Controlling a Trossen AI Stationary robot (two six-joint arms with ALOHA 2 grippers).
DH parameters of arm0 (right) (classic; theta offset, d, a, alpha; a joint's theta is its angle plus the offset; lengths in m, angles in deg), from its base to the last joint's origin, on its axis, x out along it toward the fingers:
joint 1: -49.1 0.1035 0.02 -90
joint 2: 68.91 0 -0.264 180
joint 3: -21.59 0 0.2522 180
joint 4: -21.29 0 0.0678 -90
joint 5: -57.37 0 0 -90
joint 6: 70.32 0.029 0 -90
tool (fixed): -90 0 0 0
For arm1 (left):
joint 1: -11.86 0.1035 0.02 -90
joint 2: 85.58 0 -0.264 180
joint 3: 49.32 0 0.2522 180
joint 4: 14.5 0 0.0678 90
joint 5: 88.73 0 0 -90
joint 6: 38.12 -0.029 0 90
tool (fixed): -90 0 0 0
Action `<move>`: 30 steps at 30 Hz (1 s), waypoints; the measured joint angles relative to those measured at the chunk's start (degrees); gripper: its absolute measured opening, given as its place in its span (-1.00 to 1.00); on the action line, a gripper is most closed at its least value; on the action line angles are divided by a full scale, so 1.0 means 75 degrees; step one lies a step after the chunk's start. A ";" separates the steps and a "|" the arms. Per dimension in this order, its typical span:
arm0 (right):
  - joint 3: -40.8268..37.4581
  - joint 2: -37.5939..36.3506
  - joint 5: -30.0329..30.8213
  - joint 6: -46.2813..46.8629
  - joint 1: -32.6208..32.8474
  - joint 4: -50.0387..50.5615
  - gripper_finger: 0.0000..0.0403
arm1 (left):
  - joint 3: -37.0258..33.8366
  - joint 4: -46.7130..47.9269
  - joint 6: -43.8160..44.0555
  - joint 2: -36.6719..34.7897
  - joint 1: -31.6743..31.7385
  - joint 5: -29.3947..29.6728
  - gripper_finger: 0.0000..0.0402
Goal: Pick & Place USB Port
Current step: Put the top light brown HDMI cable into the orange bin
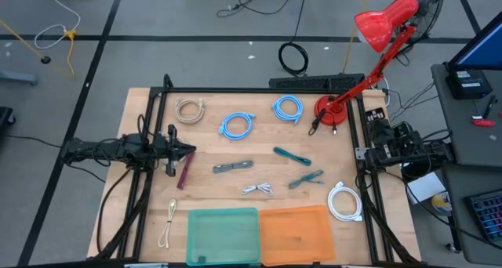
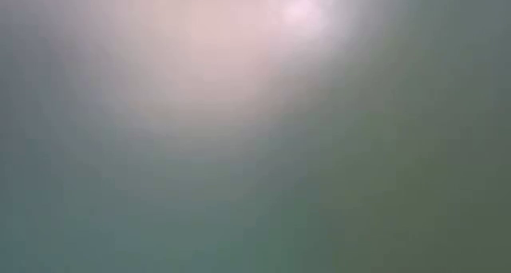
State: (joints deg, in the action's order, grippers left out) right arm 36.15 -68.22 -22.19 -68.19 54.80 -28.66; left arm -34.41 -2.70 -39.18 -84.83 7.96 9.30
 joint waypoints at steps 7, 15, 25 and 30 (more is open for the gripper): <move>0.0000 0.0003 0.0000 -0.0032 -0.0001 0.0180 -1.00 | 0.0000 0.0003 0.0000 0.0000 0.0002 0.0000 -0.87; 0.0000 0.0006 0.0000 0.0010 -0.0001 0.0640 -1.00 | -0.0002 -0.0041 -0.0015 0.0000 0.0002 0.0002 -0.87; 0.0000 0.0048 0.1016 0.0133 0.0000 0.3141 -1.00 | -0.0003 -0.4187 0.1648 -0.0003 0.0003 -0.0089 -0.87; 0.0008 0.0667 0.1408 0.1002 -0.0001 0.3843 -1.00 | 0.0003 -0.4740 0.2230 0.0000 0.0000 -0.2072 -0.87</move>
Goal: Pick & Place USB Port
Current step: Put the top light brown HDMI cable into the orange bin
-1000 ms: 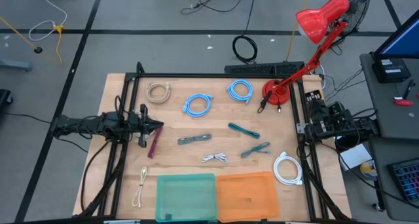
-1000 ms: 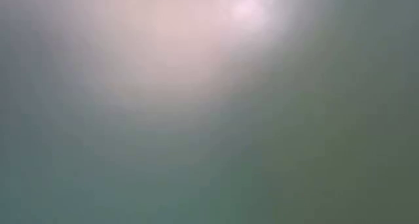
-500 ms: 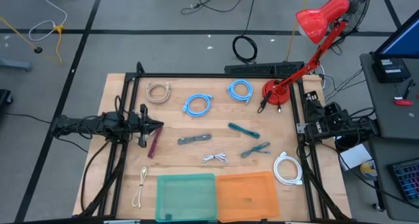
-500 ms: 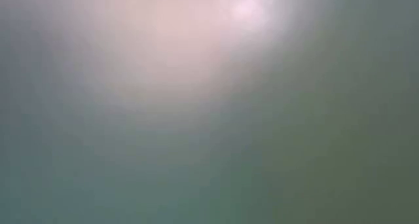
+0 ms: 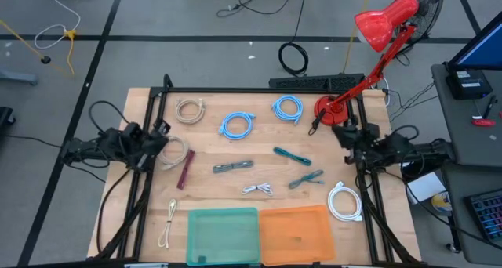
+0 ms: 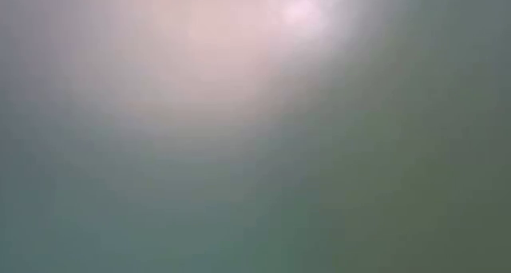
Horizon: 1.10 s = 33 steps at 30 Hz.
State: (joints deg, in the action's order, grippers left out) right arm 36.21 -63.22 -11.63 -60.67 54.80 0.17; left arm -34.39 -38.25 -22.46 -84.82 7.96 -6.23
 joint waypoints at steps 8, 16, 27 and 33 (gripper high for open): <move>0.0001 0.1852 -0.0003 0.0698 0.0002 -0.0871 -0.74 | 0.0136 0.0051 0.0159 0.0017 0.0001 0.0126 -0.87; 0.0647 0.4382 0.0018 0.1023 0.0002 -0.1177 -0.30 | 0.1318 0.1624 0.0285 0.0713 -0.0003 -0.1030 -0.87; 0.1982 0.7499 -0.1176 0.1026 0.0005 -0.2207 -0.11 | 0.1405 0.1516 0.0885 0.1655 0.0003 -0.0994 -0.87; 0.2719 0.8147 -0.1615 0.0629 0.0155 -0.2314 -0.15 | 0.1411 0.1423 0.0898 0.1702 0.0003 -0.0991 -0.87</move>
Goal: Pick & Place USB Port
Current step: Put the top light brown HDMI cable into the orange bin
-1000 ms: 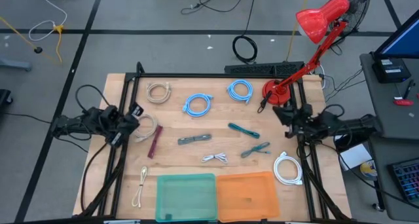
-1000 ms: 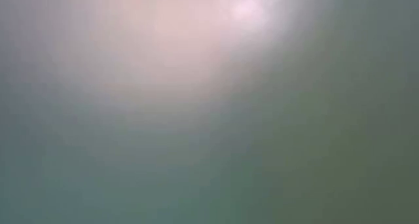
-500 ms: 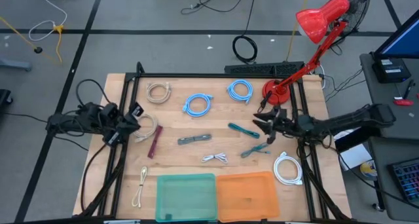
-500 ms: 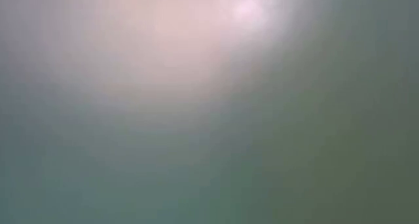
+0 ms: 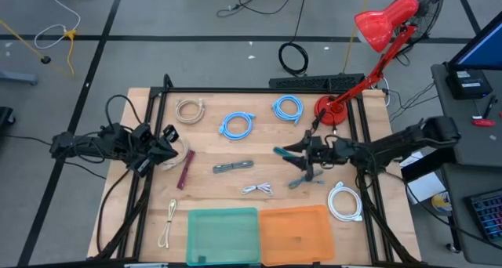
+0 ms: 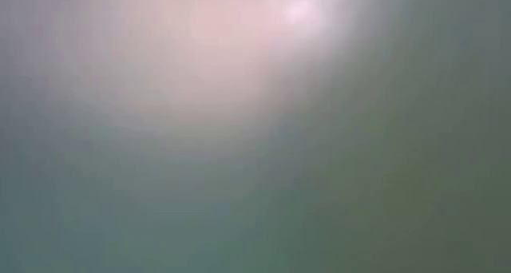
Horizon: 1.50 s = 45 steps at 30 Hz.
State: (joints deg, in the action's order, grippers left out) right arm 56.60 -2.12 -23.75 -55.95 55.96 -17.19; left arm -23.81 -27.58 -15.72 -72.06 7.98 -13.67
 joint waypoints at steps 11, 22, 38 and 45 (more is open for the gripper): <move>0.2342 0.1880 0.0036 -0.2144 0.0604 0.0204 -0.13 | 0.0000 0.0007 -0.0022 0.0000 0.0000 0.0003 -0.87; 0.4126 0.3715 0.0417 -0.1796 0.0135 0.2356 -0.14 | 0.0000 0.1312 -0.0459 -0.0006 0.0005 0.1136 -0.87; 0.3950 0.3627 0.0412 -0.1605 0.0145 0.3016 -0.15 | 0.1262 0.7013 -0.0395 0.1113 0.0018 0.7875 -0.87; 0.3752 0.3627 0.0408 -0.1394 0.0148 0.3008 -0.15 | 0.2268 0.6587 -0.1347 0.2645 0.0742 0.7227 -0.77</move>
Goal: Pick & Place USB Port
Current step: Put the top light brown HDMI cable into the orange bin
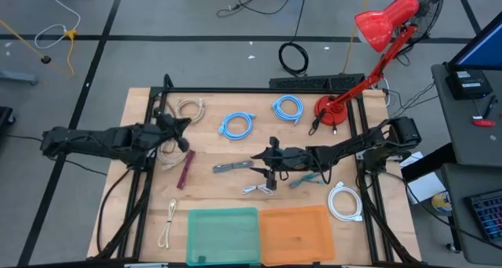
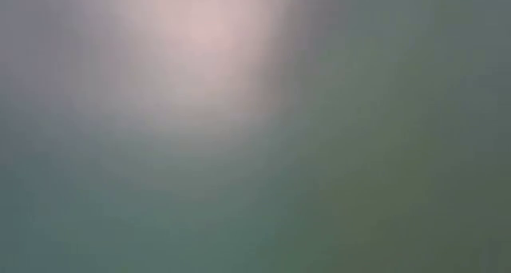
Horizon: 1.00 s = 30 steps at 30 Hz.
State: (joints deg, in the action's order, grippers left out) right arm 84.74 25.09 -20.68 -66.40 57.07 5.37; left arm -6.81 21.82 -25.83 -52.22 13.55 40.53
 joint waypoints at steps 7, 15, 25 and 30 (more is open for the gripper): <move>-0.0263 0.0000 -0.0003 0.0538 0.0000 -0.0008 -0.16 | 0.2256 0.2371 0.0711 0.2500 0.1680 -0.0744 -0.32; -0.0493 0.0000 -0.0006 0.0788 0.0000 0.0002 -0.17 | 0.3599 0.3709 -0.0394 0.4791 0.3638 -0.2080 0.00; -0.0494 0.0000 -0.0016 0.0793 0.0000 -0.0004 -0.16 | 0.3596 0.4242 -0.2601 0.6136 0.5403 -0.3650 0.03; -0.0494 0.0000 -0.0015 0.0934 0.0000 -0.0010 -0.16 | 0.3584 0.4113 -0.3570 0.6429 0.5596 -0.4441 0.03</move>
State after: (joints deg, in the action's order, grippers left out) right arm 81.04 25.09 -20.79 -59.40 57.07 5.30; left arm 20.08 52.67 -52.60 -4.00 55.52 7.22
